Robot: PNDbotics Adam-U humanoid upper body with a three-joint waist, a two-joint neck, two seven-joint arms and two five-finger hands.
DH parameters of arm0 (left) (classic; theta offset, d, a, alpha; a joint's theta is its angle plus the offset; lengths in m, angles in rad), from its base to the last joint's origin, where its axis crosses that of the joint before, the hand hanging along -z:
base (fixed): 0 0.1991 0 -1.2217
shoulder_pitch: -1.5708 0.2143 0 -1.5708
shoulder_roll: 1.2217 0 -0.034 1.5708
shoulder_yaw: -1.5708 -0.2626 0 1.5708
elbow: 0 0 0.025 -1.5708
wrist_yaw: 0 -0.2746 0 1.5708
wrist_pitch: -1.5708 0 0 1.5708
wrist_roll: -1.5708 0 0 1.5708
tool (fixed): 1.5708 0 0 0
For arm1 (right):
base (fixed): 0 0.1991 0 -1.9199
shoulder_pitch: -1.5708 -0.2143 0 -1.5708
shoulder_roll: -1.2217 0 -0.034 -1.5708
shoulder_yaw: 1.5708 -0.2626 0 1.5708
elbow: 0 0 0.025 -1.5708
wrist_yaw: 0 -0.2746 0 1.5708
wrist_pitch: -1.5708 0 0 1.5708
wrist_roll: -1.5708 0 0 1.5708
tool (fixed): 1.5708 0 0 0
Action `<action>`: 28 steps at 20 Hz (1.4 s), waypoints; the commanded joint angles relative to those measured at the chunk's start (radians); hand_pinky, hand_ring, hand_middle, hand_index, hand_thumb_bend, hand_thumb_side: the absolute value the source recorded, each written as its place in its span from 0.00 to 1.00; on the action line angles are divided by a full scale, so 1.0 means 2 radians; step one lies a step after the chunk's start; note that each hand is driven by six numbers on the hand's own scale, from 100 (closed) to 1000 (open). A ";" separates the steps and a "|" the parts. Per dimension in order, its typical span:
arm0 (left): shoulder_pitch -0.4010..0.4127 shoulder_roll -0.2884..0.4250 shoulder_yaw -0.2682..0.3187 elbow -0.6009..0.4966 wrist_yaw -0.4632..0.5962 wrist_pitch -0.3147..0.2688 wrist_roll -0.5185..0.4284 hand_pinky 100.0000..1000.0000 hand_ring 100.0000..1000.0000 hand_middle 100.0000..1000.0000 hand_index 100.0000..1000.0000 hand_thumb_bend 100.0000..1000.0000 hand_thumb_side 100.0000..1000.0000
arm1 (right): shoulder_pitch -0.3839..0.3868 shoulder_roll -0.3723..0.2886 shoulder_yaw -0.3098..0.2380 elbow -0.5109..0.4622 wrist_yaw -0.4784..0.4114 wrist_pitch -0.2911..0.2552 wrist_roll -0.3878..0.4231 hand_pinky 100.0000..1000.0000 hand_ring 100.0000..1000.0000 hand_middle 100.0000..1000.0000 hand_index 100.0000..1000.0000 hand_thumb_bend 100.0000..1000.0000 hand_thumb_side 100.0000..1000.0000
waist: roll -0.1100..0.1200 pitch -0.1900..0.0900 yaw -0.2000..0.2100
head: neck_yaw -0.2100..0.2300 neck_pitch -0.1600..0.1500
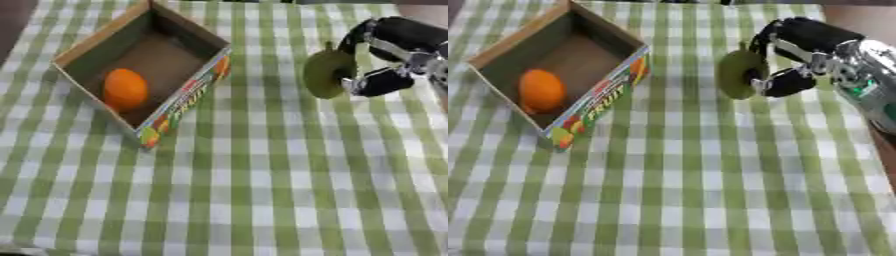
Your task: Pick up objects on the table and place them in the box.
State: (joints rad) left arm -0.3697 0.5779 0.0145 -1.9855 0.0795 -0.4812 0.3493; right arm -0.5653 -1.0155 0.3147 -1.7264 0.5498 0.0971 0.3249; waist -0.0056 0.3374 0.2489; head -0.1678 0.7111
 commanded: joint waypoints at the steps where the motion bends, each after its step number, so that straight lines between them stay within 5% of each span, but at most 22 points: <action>1: -0.003 0.013 0.004 -0.007 0.003 -0.001 -0.001 0.66 0.64 0.61 0.81 0.02 0.39 | -0.014 -0.028 -0.012 -0.028 -0.009 -0.003 -0.003 0.83 0.00 0.56 0.69 0.00 0.26 | -0.001 -0.014 0.001 | 0.001 -0.003; 11: -0.004 0.019 0.004 -0.007 0.002 -0.001 0.000 0.66 0.63 0.61 0.81 0.01 0.38 | -0.071 -0.043 -0.007 -0.112 -0.032 -0.010 0.007 0.80 0.00 0.55 0.67 0.00 0.30 | -0.008 -0.018 0.002 | -0.001 0.000; 15: -0.003 0.021 0.003 -0.007 0.003 -0.001 0.000 0.66 0.63 0.61 0.81 0.01 0.38 | -0.109 -0.029 0.007 -0.122 -0.042 -0.012 0.021 0.80 0.00 0.54 0.67 0.00 0.23 | -0.010 -0.021 0.004 | -0.004 0.001; 23: -0.009 0.023 0.001 -0.007 0.005 -0.002 -0.001 0.66 0.63 0.61 0.81 0.02 0.37 | -0.200 0.036 0.043 -0.094 -0.060 -0.024 0.052 0.81 0.00 0.50 0.67 0.00 0.20 | -0.012 -0.024 0.008 | -0.015 0.007; 28: -0.016 0.023 -0.002 -0.007 0.009 -0.003 -0.005 0.66 0.63 0.61 0.81 0.01 0.37 | -0.262 0.110 0.075 -0.019 -0.045 -0.038 0.067 0.81 0.00 0.48 0.66 0.00 0.19 | -0.012 -0.023 0.014 | -0.027 0.005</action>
State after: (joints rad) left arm -0.3889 0.5885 0.0075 -1.9855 0.0891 -0.4853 0.3444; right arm -1.0668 -0.8161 0.4632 -1.7973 0.4502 0.0289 0.4531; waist -0.0334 0.3124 0.2758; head -0.2148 0.7208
